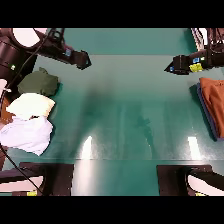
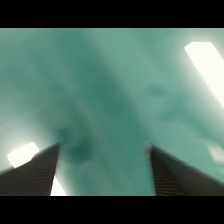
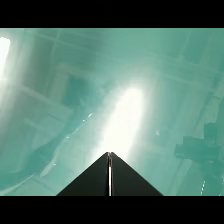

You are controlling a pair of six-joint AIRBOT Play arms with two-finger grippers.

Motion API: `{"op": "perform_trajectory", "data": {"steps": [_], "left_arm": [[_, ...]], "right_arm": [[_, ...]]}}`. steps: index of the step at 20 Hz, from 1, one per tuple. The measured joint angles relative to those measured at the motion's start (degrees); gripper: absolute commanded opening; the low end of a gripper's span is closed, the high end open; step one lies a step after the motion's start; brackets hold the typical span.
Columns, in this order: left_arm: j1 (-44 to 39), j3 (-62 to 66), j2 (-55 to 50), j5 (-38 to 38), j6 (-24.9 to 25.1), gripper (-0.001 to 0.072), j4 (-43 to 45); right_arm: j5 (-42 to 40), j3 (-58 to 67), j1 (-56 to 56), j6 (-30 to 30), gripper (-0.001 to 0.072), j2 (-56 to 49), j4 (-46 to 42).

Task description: Fold the shirts.

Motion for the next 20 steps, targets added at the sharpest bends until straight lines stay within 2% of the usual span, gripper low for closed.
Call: {"op": "perform_trajectory", "data": {"steps": [3,5,13,14,15,16,20], "left_arm": [[4.83,-1.33,0.02,-0.31,-3.89,0.0645,12.33],[9.14,-3.93,-0.09,0.61,-6.01,0.0646,17.22],[21.09,-15.91,-7.67,9.46,-10.32,0.0644,22.80],[21.53,-16.33,-8.55,10.40,-10.45,0.0575,22.84],[21.86,-16.57,-9.14,11.21,-10.69,0.0259,22.84],[22.16,-16.70,-9.60,11.78,-10.93,0.0038,22.86],[22.71,-15.19,-9.07,11.54,-11.58,0.0029,22.99]], "right_arm": [[0.02,0.00,0.00,0.00,0.0015,0.00,0.02],[0.00,0.00,0.00,0.00,0.0015,0.00,0.02],[-0.07,0.00,0.00,0.00,0.0014,-0.24,0.00],[-0.11,0.00,0.00,0.00,0.0015,-0.28,0.02],[-0.33,0.00,0.00,0.00,0.0015,-0.31,0.02],[-0.59,0.00,0.00,0.00,0.0015,-0.33,0.00],[-1.68,0.00,-0.02,0.00,0.0015,-0.22,0.00]]}}
